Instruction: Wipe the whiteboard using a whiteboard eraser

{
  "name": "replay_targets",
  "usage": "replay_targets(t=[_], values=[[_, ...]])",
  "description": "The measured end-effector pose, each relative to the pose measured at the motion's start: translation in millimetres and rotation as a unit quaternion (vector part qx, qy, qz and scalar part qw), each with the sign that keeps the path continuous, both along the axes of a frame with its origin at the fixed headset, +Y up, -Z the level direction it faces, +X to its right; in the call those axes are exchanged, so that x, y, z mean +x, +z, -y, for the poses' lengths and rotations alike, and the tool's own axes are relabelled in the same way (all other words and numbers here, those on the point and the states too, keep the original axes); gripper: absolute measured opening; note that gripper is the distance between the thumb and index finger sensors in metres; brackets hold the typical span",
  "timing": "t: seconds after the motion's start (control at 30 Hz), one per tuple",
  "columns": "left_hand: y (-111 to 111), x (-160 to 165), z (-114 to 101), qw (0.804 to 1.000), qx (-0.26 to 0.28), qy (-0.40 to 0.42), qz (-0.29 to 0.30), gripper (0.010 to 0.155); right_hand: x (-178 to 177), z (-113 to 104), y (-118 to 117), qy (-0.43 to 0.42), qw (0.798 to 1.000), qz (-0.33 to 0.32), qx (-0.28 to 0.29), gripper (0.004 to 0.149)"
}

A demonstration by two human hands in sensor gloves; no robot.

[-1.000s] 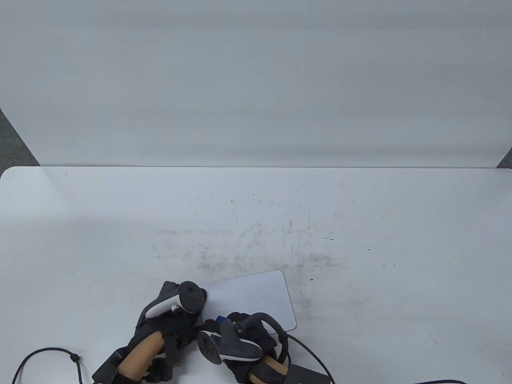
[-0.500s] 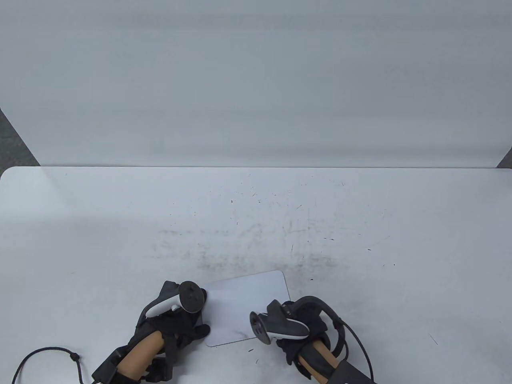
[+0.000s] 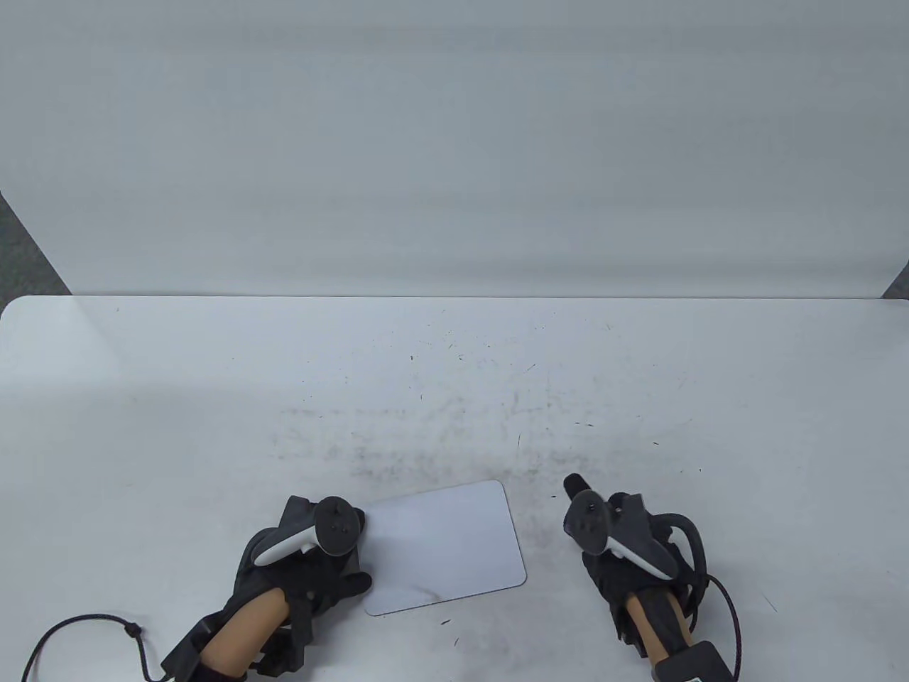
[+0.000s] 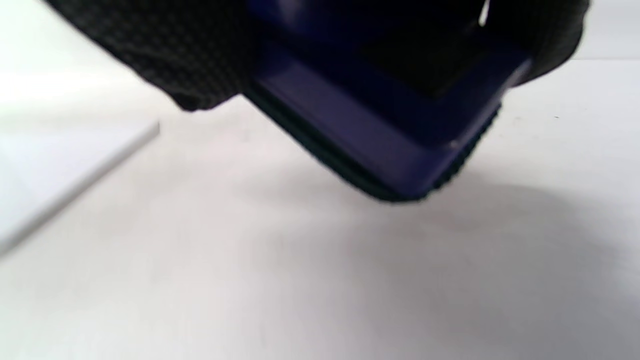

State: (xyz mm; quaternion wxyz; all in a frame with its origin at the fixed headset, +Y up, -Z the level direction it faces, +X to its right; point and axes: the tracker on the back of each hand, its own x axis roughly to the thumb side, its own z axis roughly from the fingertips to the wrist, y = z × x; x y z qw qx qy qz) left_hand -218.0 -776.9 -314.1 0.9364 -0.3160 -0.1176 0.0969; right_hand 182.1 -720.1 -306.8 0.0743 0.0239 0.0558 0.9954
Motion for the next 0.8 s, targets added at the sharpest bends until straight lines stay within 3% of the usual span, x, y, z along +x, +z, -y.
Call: replay_targets(t=[0.23, 0.43, 0.67, 0.8], values=[[9, -18, -54, 0.981, 0.186, 0.036, -0.047, 0.095, 38, -9, -3, -0.115, 0.984, 0.064, 0.122, 0.095], [21, -27, -82, 0.946, 0.308, 0.062, -0.075, 0.094, 62, 16, -15, -0.244, 0.953, 0.138, 0.115, 0.094], [26, -26, -83, 0.935, 0.345, 0.026, -0.077, 0.094, 81, 34, -13, -0.18, 0.957, 0.222, 0.042, 0.094], [29, -19, -79, 0.93, 0.36, -0.014, -0.069, 0.093, 82, 42, -18, -0.044, 0.968, 0.248, -0.006, 0.092]])
